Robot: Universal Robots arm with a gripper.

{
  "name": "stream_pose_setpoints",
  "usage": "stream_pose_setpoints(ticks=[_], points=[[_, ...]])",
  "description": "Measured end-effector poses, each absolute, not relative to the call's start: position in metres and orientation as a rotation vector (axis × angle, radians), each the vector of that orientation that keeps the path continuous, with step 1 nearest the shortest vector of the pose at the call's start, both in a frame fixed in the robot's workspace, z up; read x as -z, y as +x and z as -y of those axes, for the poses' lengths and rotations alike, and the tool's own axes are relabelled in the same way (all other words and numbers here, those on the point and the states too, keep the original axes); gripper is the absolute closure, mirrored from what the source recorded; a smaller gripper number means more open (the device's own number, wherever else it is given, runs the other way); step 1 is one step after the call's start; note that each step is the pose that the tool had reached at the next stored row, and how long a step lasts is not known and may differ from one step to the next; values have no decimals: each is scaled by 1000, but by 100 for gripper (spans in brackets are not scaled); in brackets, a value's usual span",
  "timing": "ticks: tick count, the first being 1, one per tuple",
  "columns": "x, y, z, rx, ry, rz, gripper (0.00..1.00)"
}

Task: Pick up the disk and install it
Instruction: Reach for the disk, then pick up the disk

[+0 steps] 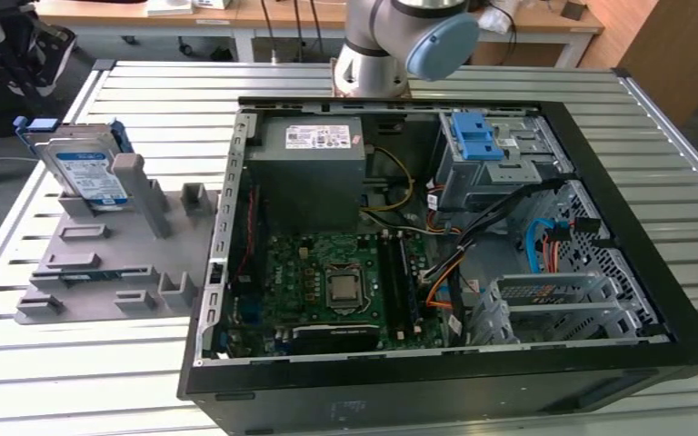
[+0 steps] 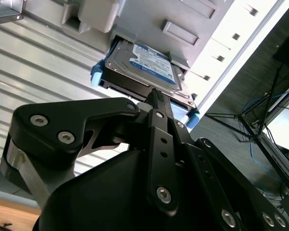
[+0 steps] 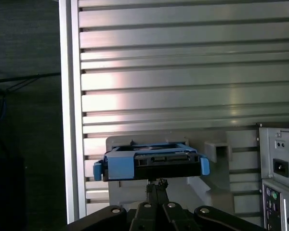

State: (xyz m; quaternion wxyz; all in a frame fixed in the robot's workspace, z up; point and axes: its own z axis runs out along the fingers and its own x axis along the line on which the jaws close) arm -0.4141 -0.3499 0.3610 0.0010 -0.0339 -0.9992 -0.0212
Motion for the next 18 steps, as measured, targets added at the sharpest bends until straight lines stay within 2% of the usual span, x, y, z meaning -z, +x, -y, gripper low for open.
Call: stream_pose_setpoints(ticks=[18], points=[[-359,-430,350,66,-106,3136,89]])
